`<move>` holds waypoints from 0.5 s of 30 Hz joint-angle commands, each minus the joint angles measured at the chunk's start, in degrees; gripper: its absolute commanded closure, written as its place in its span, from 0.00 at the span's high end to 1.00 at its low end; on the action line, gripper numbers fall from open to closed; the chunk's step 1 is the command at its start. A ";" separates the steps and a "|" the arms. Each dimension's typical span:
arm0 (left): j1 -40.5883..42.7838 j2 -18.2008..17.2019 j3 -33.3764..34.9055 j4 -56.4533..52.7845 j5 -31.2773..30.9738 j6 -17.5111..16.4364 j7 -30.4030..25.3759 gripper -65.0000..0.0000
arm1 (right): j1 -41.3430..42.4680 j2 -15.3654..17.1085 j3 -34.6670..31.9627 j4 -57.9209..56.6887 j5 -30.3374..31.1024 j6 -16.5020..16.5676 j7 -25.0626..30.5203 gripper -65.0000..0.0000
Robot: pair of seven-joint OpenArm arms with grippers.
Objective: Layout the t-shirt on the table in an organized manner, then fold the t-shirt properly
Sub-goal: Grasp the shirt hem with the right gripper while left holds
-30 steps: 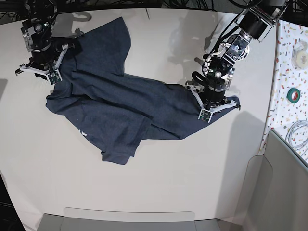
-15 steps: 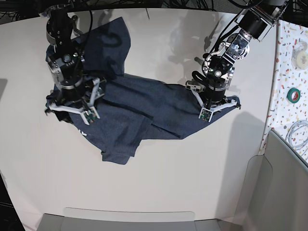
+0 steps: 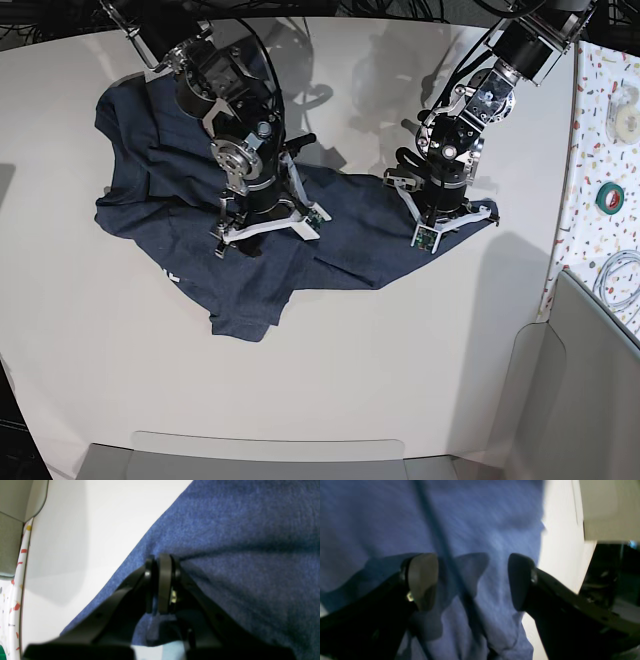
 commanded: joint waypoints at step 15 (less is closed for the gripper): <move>1.64 -0.12 0.64 -1.31 -4.95 -2.68 8.47 0.06 | 3.68 -0.10 2.76 -4.17 -4.54 -0.60 0.26 0.30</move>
